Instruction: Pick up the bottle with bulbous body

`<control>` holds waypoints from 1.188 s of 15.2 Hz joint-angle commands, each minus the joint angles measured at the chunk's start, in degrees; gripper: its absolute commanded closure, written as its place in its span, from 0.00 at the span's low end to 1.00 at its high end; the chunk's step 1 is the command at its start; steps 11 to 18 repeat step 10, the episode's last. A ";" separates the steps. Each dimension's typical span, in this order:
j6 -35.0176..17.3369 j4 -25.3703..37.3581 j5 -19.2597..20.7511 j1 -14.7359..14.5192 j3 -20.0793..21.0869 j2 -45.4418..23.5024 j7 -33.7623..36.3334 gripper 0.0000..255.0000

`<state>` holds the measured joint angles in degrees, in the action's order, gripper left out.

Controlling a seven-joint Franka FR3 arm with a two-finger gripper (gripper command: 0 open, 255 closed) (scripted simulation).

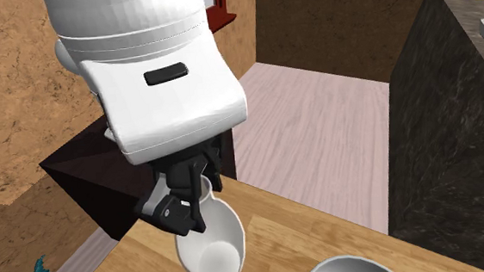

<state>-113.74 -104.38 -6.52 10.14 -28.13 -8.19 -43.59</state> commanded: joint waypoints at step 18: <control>6.84 5.89 0.81 -0.03 -0.15 1.12 0.77 1.00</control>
